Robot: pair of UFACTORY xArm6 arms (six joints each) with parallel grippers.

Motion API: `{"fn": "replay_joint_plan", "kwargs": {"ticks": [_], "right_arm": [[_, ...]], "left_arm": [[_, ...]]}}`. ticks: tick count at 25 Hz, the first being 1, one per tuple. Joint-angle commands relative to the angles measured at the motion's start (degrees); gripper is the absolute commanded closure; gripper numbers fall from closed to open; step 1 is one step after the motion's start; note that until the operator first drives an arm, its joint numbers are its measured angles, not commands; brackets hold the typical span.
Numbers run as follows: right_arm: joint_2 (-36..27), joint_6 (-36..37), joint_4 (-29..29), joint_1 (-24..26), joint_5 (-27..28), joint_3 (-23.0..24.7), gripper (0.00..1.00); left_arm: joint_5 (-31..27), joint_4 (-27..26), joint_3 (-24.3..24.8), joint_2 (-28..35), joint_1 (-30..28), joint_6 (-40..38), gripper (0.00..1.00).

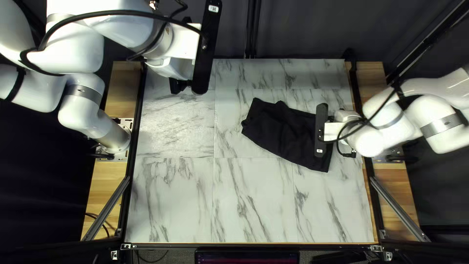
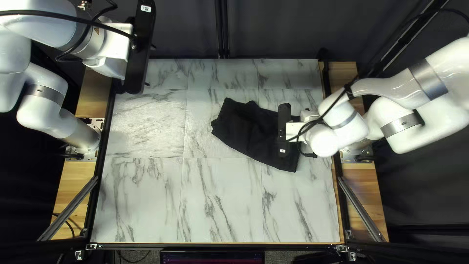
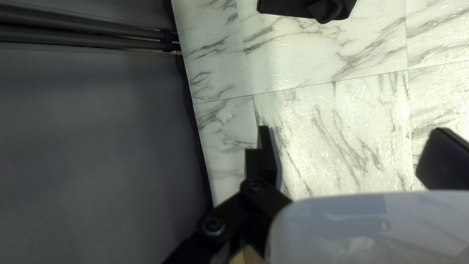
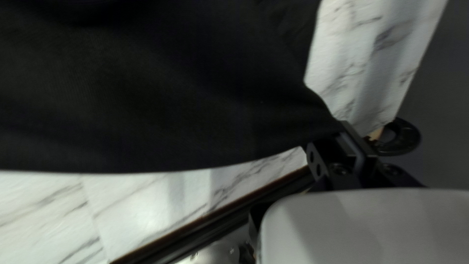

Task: Fold t-shirt

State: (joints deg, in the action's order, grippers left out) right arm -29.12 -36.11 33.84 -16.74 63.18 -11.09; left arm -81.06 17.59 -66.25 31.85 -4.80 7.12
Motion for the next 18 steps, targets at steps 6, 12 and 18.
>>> {"fn": "replay_joint_plan", "kwargs": {"ticks": [6,12,18], "right_arm": [[-10.28,7.84,-4.63,0.04,9.9,-9.85,0.0],[-16.2,17.09,-4.7,9.61,3.05,-5.83,0.0],[-18.95,20.49,-6.27,12.34,-5.19,-2.87,0.0]], "left_arm": [[0.0,0.0,0.0,0.0,0.0,0.0,0.0],[0.0,0.0,0.0,0.0,0.0,0.0,0.0],[0.0,0.0,0.0,0.0,0.0,0.0,0.0]]}}
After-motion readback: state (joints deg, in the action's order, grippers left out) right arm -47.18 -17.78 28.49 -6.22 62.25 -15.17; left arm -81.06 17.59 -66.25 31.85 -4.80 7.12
